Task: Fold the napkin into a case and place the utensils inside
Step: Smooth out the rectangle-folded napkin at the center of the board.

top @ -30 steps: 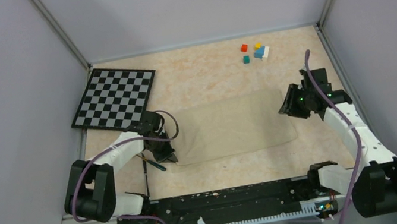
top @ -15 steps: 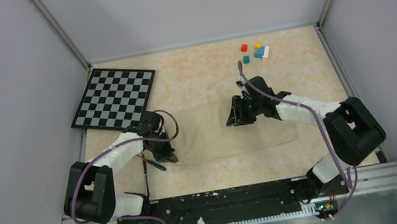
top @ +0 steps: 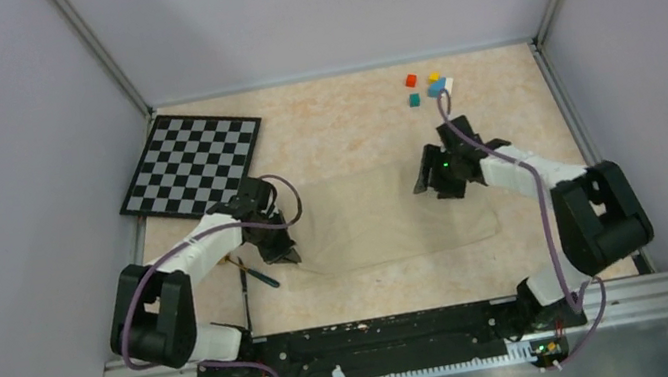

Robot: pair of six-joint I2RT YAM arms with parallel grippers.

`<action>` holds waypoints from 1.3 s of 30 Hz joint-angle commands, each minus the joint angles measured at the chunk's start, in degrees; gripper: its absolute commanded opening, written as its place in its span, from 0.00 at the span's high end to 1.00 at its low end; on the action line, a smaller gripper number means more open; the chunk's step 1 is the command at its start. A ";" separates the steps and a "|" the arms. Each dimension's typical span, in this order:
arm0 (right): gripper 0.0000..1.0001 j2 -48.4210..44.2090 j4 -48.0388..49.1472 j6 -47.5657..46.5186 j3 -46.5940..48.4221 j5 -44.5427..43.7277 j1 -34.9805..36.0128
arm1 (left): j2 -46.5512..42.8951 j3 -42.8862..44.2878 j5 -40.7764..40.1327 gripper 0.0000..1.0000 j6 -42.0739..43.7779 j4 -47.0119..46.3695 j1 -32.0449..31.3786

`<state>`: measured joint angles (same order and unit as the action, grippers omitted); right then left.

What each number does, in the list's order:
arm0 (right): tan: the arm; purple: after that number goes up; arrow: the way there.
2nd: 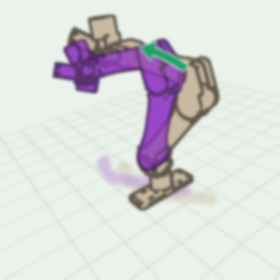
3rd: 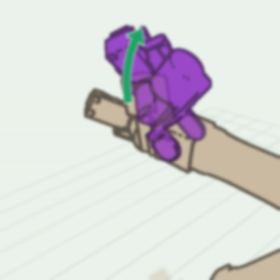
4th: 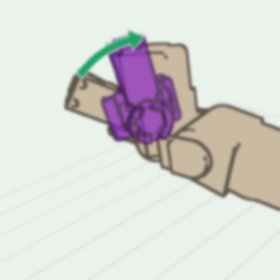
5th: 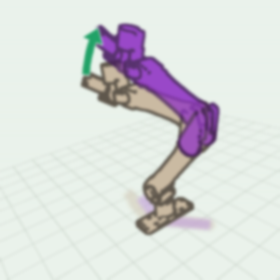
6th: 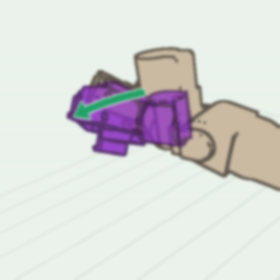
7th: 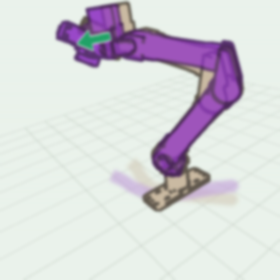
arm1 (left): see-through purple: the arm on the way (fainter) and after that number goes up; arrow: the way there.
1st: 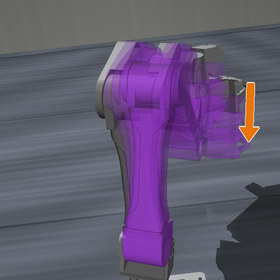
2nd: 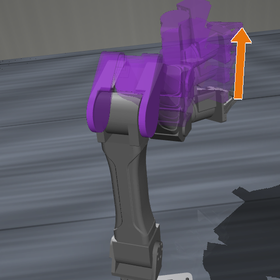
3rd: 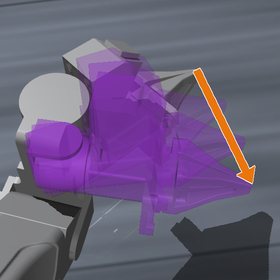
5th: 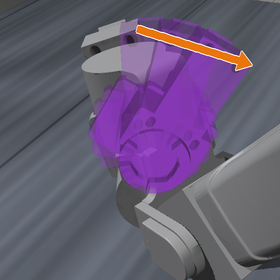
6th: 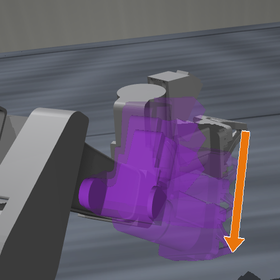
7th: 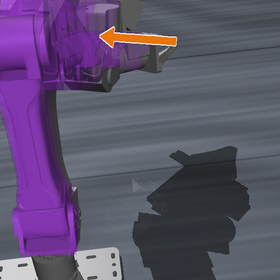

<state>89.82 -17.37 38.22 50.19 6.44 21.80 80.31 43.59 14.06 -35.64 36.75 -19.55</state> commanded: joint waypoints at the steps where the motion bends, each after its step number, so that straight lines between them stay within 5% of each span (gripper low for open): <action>1: 0.38 -16.07 -17.57 -3.10 -3.21 -3.31 -9.49 | 1.14 1.16 -0.13 1.00 1.54 -1.50 0.24; 6: 0.40 -28.01 -23.60 -2.15 -11.41 -1.36 -20.69 | 3.81 1.18 0.77 1.00 2.55 -3.62 0.22; 17: 0.50 -28.97 -24.60 2.18 -16.52 -10.75 -21.63 | 3.78 2.36 0.48 1.00 4.44 -3.07 0.31; 33: 0.63 -23.00 -13.04 0.39 -20.15 -7.06 -23.12 | 7.12 0.64 1.83 1.00 3.44 -6.25 0.30; 39: 0.91 -23.49 -12.23 0.05 -19.99 -9.16 -23.12 | 12.56 1.22 0.54 1.00 0.96 -10.16 0.30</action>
<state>66.43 -31.66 38.54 30.46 -1.06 -0.95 87.72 44.60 16.71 -33.17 32.27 -19.16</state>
